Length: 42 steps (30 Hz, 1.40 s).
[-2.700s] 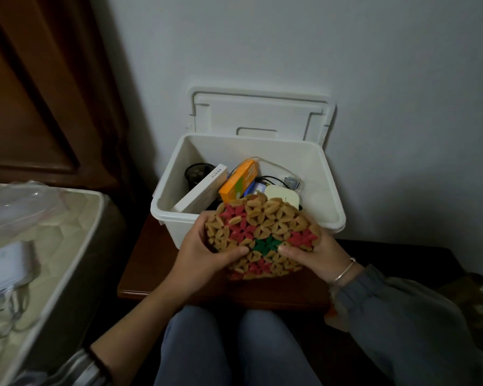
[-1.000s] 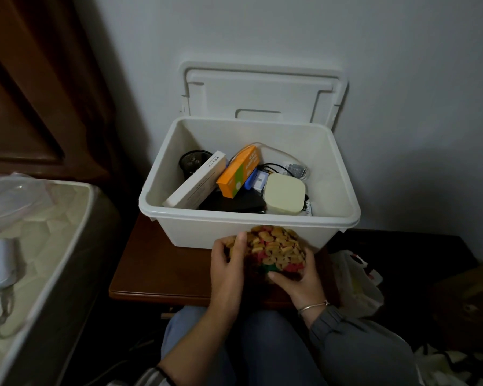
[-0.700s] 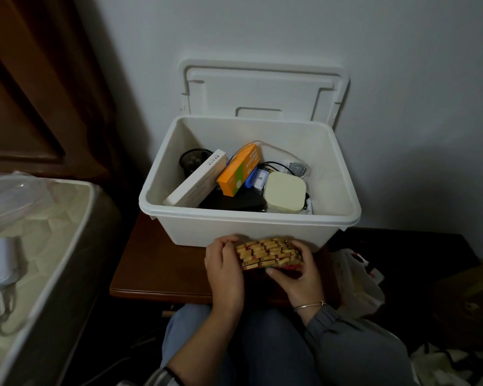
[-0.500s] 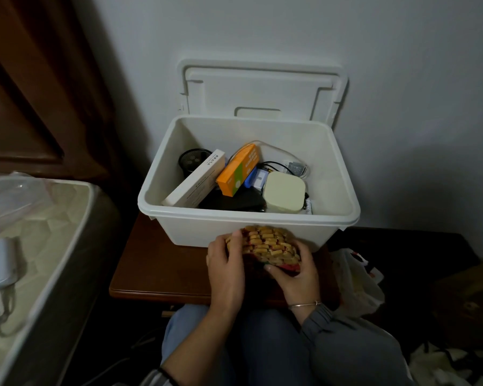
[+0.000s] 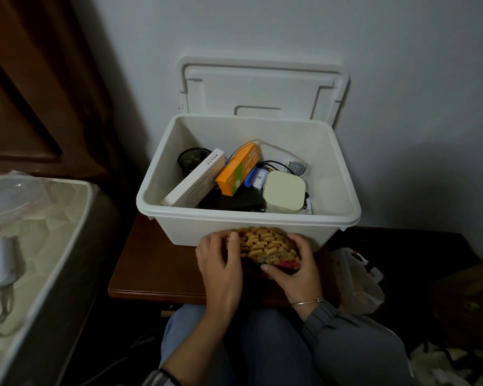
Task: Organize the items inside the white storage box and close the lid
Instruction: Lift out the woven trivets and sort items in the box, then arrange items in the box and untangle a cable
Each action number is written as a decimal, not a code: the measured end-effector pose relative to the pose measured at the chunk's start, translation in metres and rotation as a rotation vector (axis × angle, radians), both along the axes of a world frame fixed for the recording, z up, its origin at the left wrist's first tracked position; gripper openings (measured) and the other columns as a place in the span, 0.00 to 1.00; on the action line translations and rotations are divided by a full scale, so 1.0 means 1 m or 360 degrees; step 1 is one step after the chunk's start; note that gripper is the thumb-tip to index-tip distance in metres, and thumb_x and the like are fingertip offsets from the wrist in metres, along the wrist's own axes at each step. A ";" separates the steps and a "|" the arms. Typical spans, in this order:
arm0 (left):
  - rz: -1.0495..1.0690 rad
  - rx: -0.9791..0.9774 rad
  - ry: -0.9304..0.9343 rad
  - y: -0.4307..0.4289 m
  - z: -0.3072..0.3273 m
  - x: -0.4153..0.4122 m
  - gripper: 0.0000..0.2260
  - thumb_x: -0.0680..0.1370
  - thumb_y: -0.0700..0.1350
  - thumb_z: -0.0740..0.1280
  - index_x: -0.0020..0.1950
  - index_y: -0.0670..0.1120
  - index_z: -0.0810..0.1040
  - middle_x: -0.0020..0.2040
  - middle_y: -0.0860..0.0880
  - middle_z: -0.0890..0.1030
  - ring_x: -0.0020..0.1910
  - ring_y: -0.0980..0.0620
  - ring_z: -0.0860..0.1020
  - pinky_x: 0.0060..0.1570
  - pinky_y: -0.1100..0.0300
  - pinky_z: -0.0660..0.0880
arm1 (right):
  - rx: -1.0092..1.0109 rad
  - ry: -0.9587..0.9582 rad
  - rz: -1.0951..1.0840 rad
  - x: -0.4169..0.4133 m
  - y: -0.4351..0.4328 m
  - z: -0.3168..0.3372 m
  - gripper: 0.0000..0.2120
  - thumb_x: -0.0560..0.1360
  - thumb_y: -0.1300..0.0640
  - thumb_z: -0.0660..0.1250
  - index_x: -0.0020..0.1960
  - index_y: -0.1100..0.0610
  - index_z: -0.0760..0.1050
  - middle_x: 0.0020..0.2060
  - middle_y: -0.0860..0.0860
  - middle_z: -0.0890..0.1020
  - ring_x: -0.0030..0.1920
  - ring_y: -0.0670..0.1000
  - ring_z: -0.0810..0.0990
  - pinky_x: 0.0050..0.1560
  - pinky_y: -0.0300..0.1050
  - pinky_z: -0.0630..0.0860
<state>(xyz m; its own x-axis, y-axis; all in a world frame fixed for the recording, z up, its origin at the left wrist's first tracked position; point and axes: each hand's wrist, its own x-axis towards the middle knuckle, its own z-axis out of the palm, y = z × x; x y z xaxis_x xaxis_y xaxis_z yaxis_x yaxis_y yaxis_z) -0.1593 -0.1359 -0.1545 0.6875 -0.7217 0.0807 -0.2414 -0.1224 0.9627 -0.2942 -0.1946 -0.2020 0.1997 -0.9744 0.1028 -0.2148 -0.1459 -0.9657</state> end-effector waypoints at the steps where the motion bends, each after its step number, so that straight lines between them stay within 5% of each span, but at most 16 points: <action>1: -0.0008 0.0008 -0.0018 0.001 -0.001 0.001 0.12 0.75 0.62 0.58 0.47 0.57 0.73 0.48 0.58 0.73 0.54 0.65 0.68 0.53 0.67 0.64 | 0.0011 -0.0007 0.0007 0.001 0.001 -0.001 0.37 0.59 0.65 0.80 0.60 0.43 0.67 0.56 0.40 0.75 0.56 0.33 0.75 0.54 0.26 0.71; 9: -0.0013 0.0085 0.0354 -0.003 -0.007 0.007 0.22 0.72 0.68 0.60 0.50 0.51 0.75 0.51 0.50 0.77 0.56 0.50 0.74 0.60 0.44 0.72 | 0.0024 -0.0036 0.0002 0.010 0.004 -0.004 0.36 0.60 0.67 0.79 0.60 0.46 0.67 0.56 0.43 0.76 0.56 0.36 0.76 0.56 0.29 0.72; 12: -0.0338 0.0126 0.0212 0.002 -0.016 0.014 0.25 0.67 0.71 0.63 0.55 0.55 0.73 0.55 0.52 0.76 0.59 0.52 0.73 0.60 0.48 0.73 | 0.0056 0.0000 0.0015 0.007 0.001 -0.007 0.36 0.61 0.67 0.78 0.63 0.50 0.66 0.58 0.50 0.76 0.58 0.45 0.76 0.59 0.35 0.72; 14: -0.0588 0.0174 0.0022 0.006 -0.021 0.023 0.30 0.63 0.68 0.71 0.60 0.57 0.70 0.58 0.55 0.74 0.61 0.54 0.72 0.59 0.55 0.73 | 0.0079 0.0054 0.0052 0.003 -0.002 -0.009 0.37 0.62 0.66 0.78 0.64 0.49 0.64 0.58 0.50 0.75 0.58 0.45 0.76 0.57 0.29 0.72; 17: -0.0750 0.0223 -0.0340 0.007 -0.027 0.038 0.30 0.65 0.55 0.77 0.63 0.56 0.68 0.60 0.58 0.73 0.62 0.57 0.71 0.59 0.62 0.70 | 0.0091 0.0173 0.0114 -0.002 -0.003 -0.010 0.36 0.64 0.66 0.77 0.65 0.51 0.62 0.58 0.51 0.74 0.57 0.47 0.76 0.53 0.23 0.70; 20: -0.0751 0.0218 -0.0456 0.009 -0.018 0.042 0.24 0.70 0.46 0.76 0.62 0.53 0.69 0.60 0.55 0.76 0.60 0.56 0.73 0.59 0.58 0.72 | 0.0086 0.0285 0.0157 -0.003 0.003 0.002 0.34 0.66 0.64 0.76 0.66 0.58 0.63 0.57 0.53 0.74 0.58 0.51 0.75 0.51 0.21 0.67; 26: -0.0737 0.0094 -0.0201 0.045 0.045 0.039 0.21 0.67 0.54 0.76 0.54 0.61 0.70 0.52 0.59 0.80 0.53 0.62 0.79 0.49 0.61 0.78 | -0.0097 0.0225 0.0279 -0.022 0.024 0.083 0.30 0.59 0.58 0.81 0.55 0.43 0.70 0.50 0.42 0.81 0.52 0.39 0.79 0.50 0.26 0.73; 31: -0.1037 0.0010 0.0322 0.020 0.126 0.047 0.27 0.66 0.43 0.79 0.61 0.52 0.73 0.55 0.53 0.83 0.55 0.53 0.81 0.50 0.59 0.79 | 0.0022 -0.0003 0.0533 -0.025 0.002 0.175 0.25 0.60 0.53 0.78 0.55 0.49 0.76 0.49 0.42 0.84 0.49 0.40 0.83 0.46 0.30 0.76; 35: -0.1281 0.0105 0.0466 -0.046 0.177 0.059 0.16 0.71 0.38 0.74 0.53 0.55 0.79 0.49 0.52 0.85 0.49 0.53 0.84 0.42 0.60 0.81 | 0.0147 -0.0036 0.0675 -0.017 -0.059 0.222 0.29 0.64 0.55 0.76 0.62 0.54 0.72 0.53 0.50 0.83 0.53 0.48 0.83 0.50 0.44 0.81; 39: -0.1387 0.0323 0.0528 -0.111 0.186 0.057 0.17 0.74 0.40 0.71 0.61 0.49 0.75 0.56 0.47 0.83 0.55 0.49 0.82 0.53 0.55 0.79 | 0.0270 -0.0082 0.0522 -0.015 -0.115 0.228 0.28 0.65 0.56 0.72 0.64 0.55 0.73 0.54 0.54 0.83 0.54 0.56 0.82 0.51 0.52 0.81; 42: -0.1311 0.0654 0.0249 -0.138 0.171 0.053 0.32 0.74 0.53 0.71 0.73 0.44 0.62 0.66 0.46 0.75 0.62 0.48 0.75 0.62 0.51 0.73 | 0.0414 -0.0150 0.0425 -0.028 -0.145 0.220 0.22 0.67 0.58 0.71 0.61 0.51 0.75 0.52 0.52 0.84 0.51 0.55 0.84 0.44 0.49 0.82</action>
